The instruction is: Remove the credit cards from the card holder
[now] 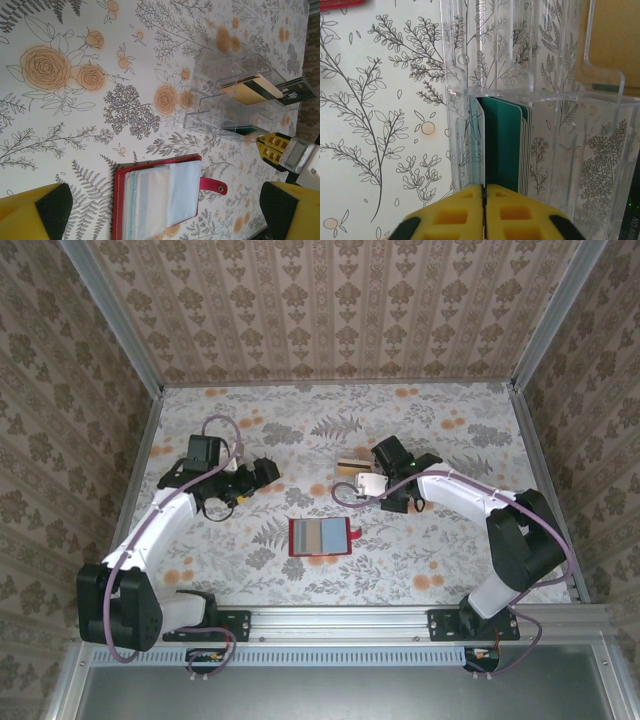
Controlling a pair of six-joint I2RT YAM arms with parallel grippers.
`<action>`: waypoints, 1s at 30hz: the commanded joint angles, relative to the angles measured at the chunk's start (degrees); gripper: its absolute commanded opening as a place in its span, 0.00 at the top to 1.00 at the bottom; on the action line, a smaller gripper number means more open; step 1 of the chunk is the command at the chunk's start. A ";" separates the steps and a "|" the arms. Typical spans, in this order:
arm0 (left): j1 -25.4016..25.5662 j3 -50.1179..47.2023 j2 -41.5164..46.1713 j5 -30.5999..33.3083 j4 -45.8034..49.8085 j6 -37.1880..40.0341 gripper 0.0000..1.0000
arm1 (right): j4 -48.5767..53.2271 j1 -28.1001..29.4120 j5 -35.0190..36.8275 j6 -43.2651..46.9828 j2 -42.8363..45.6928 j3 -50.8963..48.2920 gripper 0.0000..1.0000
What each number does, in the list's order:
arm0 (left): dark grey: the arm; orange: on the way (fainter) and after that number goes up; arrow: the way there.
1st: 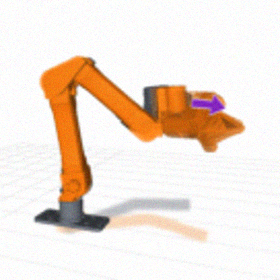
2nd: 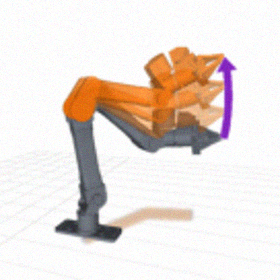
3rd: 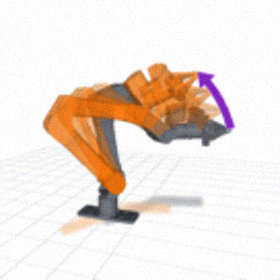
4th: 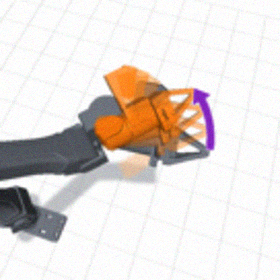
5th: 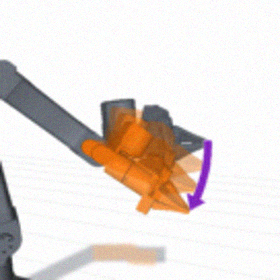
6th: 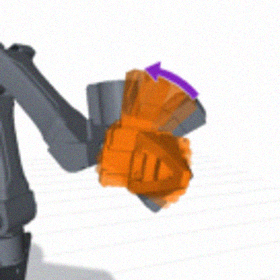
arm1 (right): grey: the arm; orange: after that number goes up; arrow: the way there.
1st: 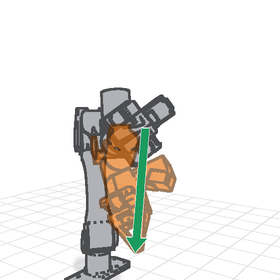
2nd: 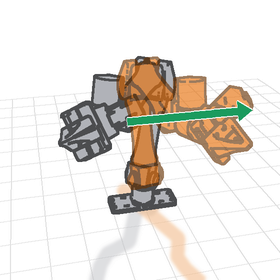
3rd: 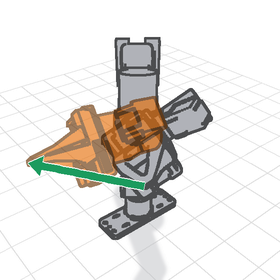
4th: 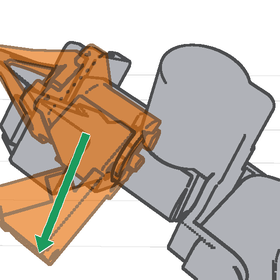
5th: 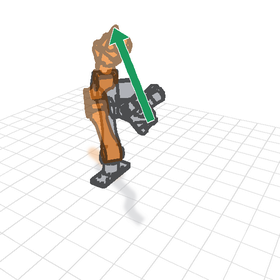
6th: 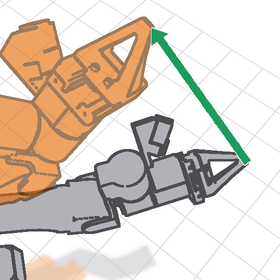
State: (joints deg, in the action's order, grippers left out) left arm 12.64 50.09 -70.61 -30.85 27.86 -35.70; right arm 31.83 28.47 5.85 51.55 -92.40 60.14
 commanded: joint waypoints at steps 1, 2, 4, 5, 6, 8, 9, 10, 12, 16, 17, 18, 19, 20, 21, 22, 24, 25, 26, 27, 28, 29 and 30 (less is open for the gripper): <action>-0.51 -0.69 1.62 -0.98 -0.25 1.10 0.00 | -0.54 -0.34 0.60 -1.52 -0.70 0.24 0.81; -0.52 -0.77 1.61 -1.13 -0.30 1.07 0.00 | -0.63 -0.32 0.82 -1.65 -0.68 0.29 0.81; -0.52 -0.79 1.62 -1.18 -0.44 1.01 0.00 | -0.75 -0.29 1.25 -2.02 -0.67 0.42 0.76; -0.60 -0.84 1.62 -1.23 -0.52 0.99 0.00 | -0.73 -0.26 1.42 -2.23 -0.62 0.46 0.75; -0.60 -0.84 1.61 -1.27 -0.54 0.99 0.00 | -0.77 -0.26 1.80 -2.43 -0.62 0.42 0.75; -0.67 -0.88 1.62 -1.31 -0.68 0.99 0.00 | -2.66 -0.21 2.83 -2.90 -0.67 0.37 0.74; -0.73 -1.01 1.55 -1.32 -0.78 0.99 0.00 | -3.06 -0.26 3.38 -2.98 -0.76 0.32 0.73; -0.69 -0.96 1.53 -1.36 -0.81 0.97 0.00 | -3.69 -0.29 4.17 -3.01 -0.83 0.18 0.73; -0.72 -1.09 1.44 -1.47 -0.96 0.90 0.00 | -5.30 -0.34 6.31 -3.04 -1.17 -0.10 0.73; -0.78 -1.04 1.43 -1.67 -1.00 0.99 0.00 | -6.50 -0.38 7.81 -3.79 -1.51 0.22 0.73; -0.78 -1.04 1.48 -1.62 -1.03 0.99 0.00 | -6.64 -0.42 8.08 -4.01 -1.61 0.39 0.73; -0.78 -1.05 1.44 -1.73 -1.14 1.01 0.00 | -6.83 -0.43 8.40 -4.34 -1.89 0.50 0.73; -0.78 -1.05 1.44 -1.82 -1.16 0.99 0.00 | -6.92 -0.43 8.63 -4.68 -1.91 0.67 0.73; -0.78 -1.11 1.44 -1.84 -1.14 0.98 0.00 | -6.80 -0.43 8.37 -5.31 -1.86 0.89 0.73; -0.79 -1.06 1.44 -1.90 -1.01 1.07 0.00 | -6.44 -0.50 7.49 -5.92 -1.57 1.19 0.73; -0.78 -1.07 1.44 -1.93 -0.98 1.07 0.00 | -6.26 -0.51 7.13 -6.35 -1.29 1.44 0.74; -0.78 -1.17 1.53 -2.01 -0.98 1.07 0.00 | -6.25 -0.49 6.94 -7.56 -0.60 1.80 0.74; -0.80 -1.21 1.53 -2.03 -1.03 1.10 0.00 | -6.07 -0.52 6.68 -7.90 -0.10 1.82 0.74; -0.78 -1.28 1.44 -2.08 -1.14 0.99 0.00 | -5.95 -0.48 6.31 -8.40 0.55 1.91 0.73; -0.78 -1.30 1.44 -2.15 -1.20 0.99 0.00 | -6.03 -0.43 5.94 -9.13 1.29 1.83 0.72; -0.80 -1.29 1.43 -2.21 -1.23 0.92 0.00 | -5.94 -0.43 5.65 -9.78 2.00 1.82 0.72; -0.85 -1.33 1.37 -2.27 -1.30 0.95 0.00 | -5.82 -0.41 5.14 -10.71 2.79 1.76 0.72; -0.78 -1.43 1.29 -2.35 -1.39 0.88 0.00 | -5.67 -0.43 4.81 -11.70 3.70 1.67 0.71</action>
State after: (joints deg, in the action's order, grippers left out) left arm 12.27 49.45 -70.37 -31.77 27.40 -35.73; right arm 25.85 28.32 11.84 43.51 -92.40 60.27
